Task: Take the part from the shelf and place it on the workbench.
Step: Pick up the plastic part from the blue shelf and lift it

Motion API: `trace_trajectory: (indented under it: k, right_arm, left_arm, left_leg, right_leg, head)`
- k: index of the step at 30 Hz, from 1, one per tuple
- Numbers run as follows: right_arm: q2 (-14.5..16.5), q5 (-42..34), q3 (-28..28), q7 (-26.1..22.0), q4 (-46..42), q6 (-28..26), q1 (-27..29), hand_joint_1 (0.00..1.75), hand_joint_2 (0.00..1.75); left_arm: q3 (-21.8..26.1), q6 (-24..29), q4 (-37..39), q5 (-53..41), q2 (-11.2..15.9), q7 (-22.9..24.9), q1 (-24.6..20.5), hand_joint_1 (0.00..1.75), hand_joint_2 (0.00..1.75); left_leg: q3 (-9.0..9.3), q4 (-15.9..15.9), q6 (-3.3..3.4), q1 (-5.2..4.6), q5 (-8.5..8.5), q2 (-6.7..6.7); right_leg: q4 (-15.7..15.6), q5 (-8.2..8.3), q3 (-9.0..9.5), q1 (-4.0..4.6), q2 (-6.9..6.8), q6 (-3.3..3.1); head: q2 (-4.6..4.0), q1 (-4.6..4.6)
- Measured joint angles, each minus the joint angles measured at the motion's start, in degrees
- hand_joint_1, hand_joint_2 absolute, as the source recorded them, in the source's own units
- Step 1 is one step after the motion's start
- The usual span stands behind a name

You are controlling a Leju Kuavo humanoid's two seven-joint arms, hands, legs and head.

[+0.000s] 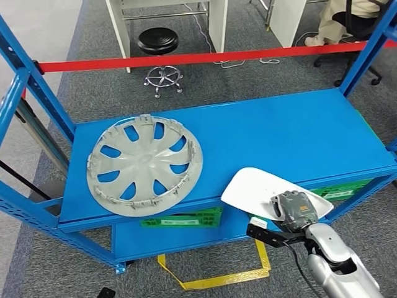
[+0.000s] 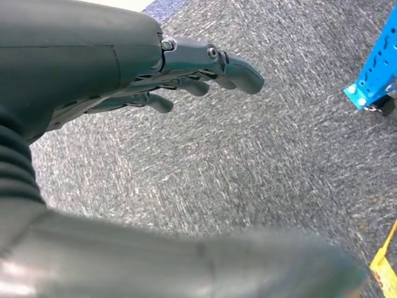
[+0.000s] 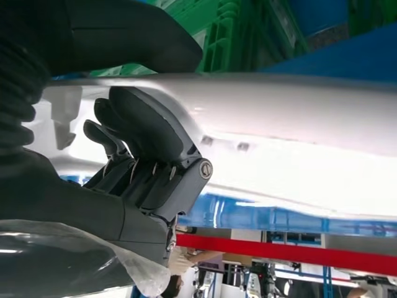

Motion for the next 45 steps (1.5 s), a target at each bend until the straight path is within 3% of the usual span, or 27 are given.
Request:
trace_trajectory:
  k: [2, 4, 6, 7, 10, 12, 15, 17, 19, 21, 22, 23, 25, 27, 30, 32, 35, 36, 37, 38, 41, 43, 45]
  right_arm:
    - [0.0, 0.0, 0.0, -0.1, -0.3, 0.0, -0.1, 1.75, 1.75]
    - [0.0, 0.0, 0.0, -0.1, -0.3, 0.0, 0.0, 1.75, 1.75]
    - [0.0, 0.0, 0.0, -0.1, -0.3, 0.0, 0.0, 1.75, 1.75]
    - [0.0, 0.0, 0.0, -0.1, -0.4, 0.0, 0.0, 1.75, 1.75]
    - [0.0, 0.0, 0.0, -0.1, -0.8, 0.0, 0.0, 1.75, 1.75]
    - [-0.1, 0.0, 0.0, -0.1, -1.2, -0.1, 0.0, 1.75, 1.75]
    - [-0.3, 0.0, -0.1, -0.1, -1.8, -0.1, 0.0, 1.75, 1.75]
    - [-0.5, 0.0, -0.1, -0.2, -2.2, -0.2, -0.2, 1.75, 1.75]
    - [-0.7, 0.0, -0.1, -0.3, -2.5, -0.2, -0.4, 1.75, 1.75]
    - [-0.8, 0.0, 0.0, -0.3, -2.8, -0.2, -0.5, 1.75, 1.75]
    - [-0.9, 0.0, 0.0, -0.3, -3.1, -0.2, -0.7, 1.75, 1.75]
    - [-1.0, -0.1, 0.0, -0.3, -3.5, -0.2, -0.9, 1.75, 1.75]
    - [-1.2, -0.1, 0.0, -0.3, -4.4, -0.2, -1.8, 1.75, 1.75]
    - [-1.5, -0.2, 0.0, -0.3, -5.2, -0.3, -2.8, 1.75, 1.75]
    - [-1.8, -0.2, 0.0, -0.5, -6.4, -0.3, -3.6, 1.75, 1.75]
    - [-1.9, -0.3, 0.0, -0.7, -7.2, -0.3, -4.8, 1.75, 1.75]
    - [-2.0, -1.0, 0.1, -1.4, -8.3, -0.4, -6.6, 1.75, 1.75]
    - [-2.1, -1.2, 0.2, -1.6, -8.7, -0.4, -6.9, 1.75, 1.75]
    - [-2.1, -1.4, 0.3, -1.7, -9.0, -0.4, -7.1, 1.75, 1.75]
    - [-2.2, -1.5, 0.5, -1.8, -9.2, -0.4, -7.3, 1.75, 1.75]
    - [-2.4, -1.6, 0.7, -1.8, -9.9, -0.4, -8.0, 1.75, 1.75]
    - [-2.5, -1.6, 0.7, -1.8, -10.1, -0.5, -8.4, 1.75, 1.75]
    - [-2.6, -1.5, 0.9, -1.9, -10.3, -0.9, -8.4, 1.75, 1.75]
  left_arm:
    - [0.0, 0.0, 0.0, 0.0, 0.1, 0.0, 0.0, 0.00, 1.75]
    - [0.1, -0.1, 0.0, 0.1, 0.1, -0.2, 0.0, 0.00, 1.75]
    - [0.4, -0.4, 0.0, 0.4, 0.2, -0.9, 0.1, 0.00, 1.75]
    - [0.6, -0.4, 0.0, 0.8, 0.2, -1.4, 0.1, 0.00, 1.75]
    - [1.3, 0.1, 0.0, 2.2, 0.3, -2.3, -0.1, 0.00, 1.75]
    - [1.8, 0.4, 0.0, 2.6, 0.3, -2.4, -0.2, 0.00, 1.75]
    - [2.3, 0.6, 0.0, 2.8, 0.2, -2.6, -0.2, 0.00, 1.75]
    - [2.4, 1.1, 0.0, 2.8, 0.2, -2.4, -0.4, 0.00, 1.75]
    - [2.5, 1.7, 0.0, 2.6, 0.2, -1.9, -0.4, 0.00, 1.75]
    - [2.5, 1.9, 0.0, 2.3, 0.1, -1.6, -0.4, 0.00, 1.75]
    - [2.5, 2.0, 0.0, 2.1, 0.1, -1.5, -0.4, 0.00, 1.75]
    - [2.5, 2.0, 0.0, 2.0, 0.0, -1.5, -0.5, 0.00, 1.75]
    - [2.5, 2.1, 0.0, 1.7, -0.1, -1.4, -0.5, 0.00, 1.75]
    - [2.5, 2.2, 0.0, 1.6, -0.2, -1.3, -0.6, 0.00, 1.75]
    - [2.5, 2.3, 0.0, 1.5, -0.3, -1.3, -0.6, 0.00, 1.75]
    - [2.5, 2.5, 0.0, 1.4, -0.3, -1.3, -0.7, 0.00, 1.75]
    - [2.5, 2.7, 0.0, 1.1, -0.4, -1.3, -0.7, 0.00, 1.75]
    - [2.5, 2.7, 0.0, 1.0, -0.4, -1.3, -0.7, 0.00, 1.75]
    - [2.5, 2.7, 0.0, 1.0, -0.5, -1.4, -0.7, 0.00, 1.75]
    - [2.5, 2.7, 0.0, 1.0, -0.5, -1.4, -0.7, 0.00, 1.75]
    - [2.4, 2.8, 0.0, 1.0, -0.5, -1.4, -0.7, 0.00, 1.75]
    - [2.4, 2.8, 0.0, 1.0, -0.5, -1.4, -0.8, 0.00, 1.75]
    - [2.4, 2.8, 0.0, 1.0, -0.6, -1.5, -0.7, 0.00, 1.75]
  left_leg:
    - [-1.65, 3.9, -0.55, 0.08, -2.54, 0.05]
    - [-4.92, 11.2, -0.74, 0.15, -5.83, 0.06]
    - [-6.66, 15.0, -0.63, 0.16, -6.28, 0.05]
    - [-6.12, 13.7, -0.47, 0.15, -4.92, 0.05]
    - [-1.57, 3.3, 0.31, 0.05, 0.20, 0.03]
    - [-0.44, 0.2, 0.64, -0.14, 0.67, -0.01]
    - [-0.37, -0.4, 1.34, -0.06, 0.78, -0.06]
    - [-0.18, -0.9, 1.92, 0.22, 1.04, -0.04]
    - [-0.20, -0.8, 2.13, 0.22, 1.06, 0.00]
    - [-0.21, -0.8, 2.15, 0.21, 1.04, 0.01]
    - [-0.18, -0.8, 2.15, 0.22, 1.02, 0.00]
    - [-0.13, -0.8, 2.10, 0.23, 0.99, -0.02]
    - [-0.04, -0.6, 1.81, 0.13, 0.82, -0.04]
    - [-0.14, -0.5, 1.26, -0.11, 0.72, -0.04]
    - [-0.24, -0.5, 0.35, -0.11, 0.77, -0.03]
    - [-1.08, 1.7, -0.24, -0.05, -0.83, -0.02]
    - [-5.63, 12.1, -0.72, 0.11, -5.86, 0.00]
    - [-6.85, 14.8, -0.73, 0.12, -6.60, 0.00]
    - [-7.22, 15.5, -0.65, 0.11, -6.24, 0.00]
    - [-6.60, 14.1, -0.48, 0.10, -4.88, 0.00]
    - [-1.79, 3.3, 0.54, -0.08, 0.30, 0.01]
    - [-0.47, 0.0, 0.92, -0.23, 0.86, 0.00]
    - [-0.47, -0.4, 1.19, -0.19, 0.92, -0.02]
  right_leg:
    - [-0.2, 0.08, 0.15, -0.12, -0.12, -0.55]
    - [-0.1, 0.00, 0.17, -0.02, -0.18, -0.80]
    - [-0.1, -0.07, 0.22, 0.09, -0.16, -0.89]
    - [0.0, -0.11, 0.30, 0.11, -0.12, -0.90]
    - [0.1, -0.32, 0.41, 0.24, -0.02, -0.64]
    - [0.2, -0.36, 0.09, 0.34, 0.00, -0.14]
    - [0.5, -0.76, -0.29, 0.24, -0.04, 0.81]
    - [4.1, -3.03, -2.13, 0.15, -0.03, 1.35]
    - [11.8, -6.51, -5.87, -0.01, -0.02, 1.79]
    - [17.1, -7.80, -8.68, -0.09, -0.03, 2.07]
    - [16.8, -6.94, -8.72, -0.11, -0.04, 2.12]
    - [14.3, -5.14, -7.62, -0.14, -0.05, 2.10]
    - [6.0, -1.25, -3.62, -0.13, -0.09, 1.97]
    - [0.8, 0.19, -0.91, -0.05, 0.00, 1.47]
    - [0.2, 0.28, -0.57, 0.01, 0.09, 0.37]
    - [0.0, 0.49, -0.48, -0.16, 0.03, -0.37]
    - [-0.1, 0.45, -0.41, -0.06, -0.02, -0.94]
    - [0.0, 0.42, -0.39, 0.02, -0.04, -0.98]
    - [0.0, 0.41, -0.37, 0.11, -0.05, -1.00]
    - [0.0, 0.40, -0.32, 0.18, -0.04, -1.00]
    - [0.1, 0.31, -0.25, 0.47, 0.01, -0.84]
    - [0.2, 0.31, -0.52, 0.60, 0.01, -0.43]
    - [0.3, 0.26, -0.74, 0.54, -0.06, 0.18]
  head:
    - [0.00, -0.23]
    - [0.00, -0.40]
    - [0.00, -0.42]
    - [0.00, -0.42]
    - [0.01, -0.39]
    - [0.00, -0.36]
    - [0.00, -0.30]
    - [0.00, -0.03]
    - [0.00, 0.16]
    - [0.00, 0.16]
    - [0.00, 0.16]
    - [0.00, 0.16]
    - [0.00, 0.17]
    - [0.00, 0.09]
    - [0.00, 0.00]
    - [0.00, -0.20]
    - [0.00, -0.53]
    - [0.00, -0.53]
    - [0.00, -0.53]
    - [0.00, -0.54]
    - [0.00, -0.51]
    - [0.00, -0.47]
    - [0.00, -0.47]
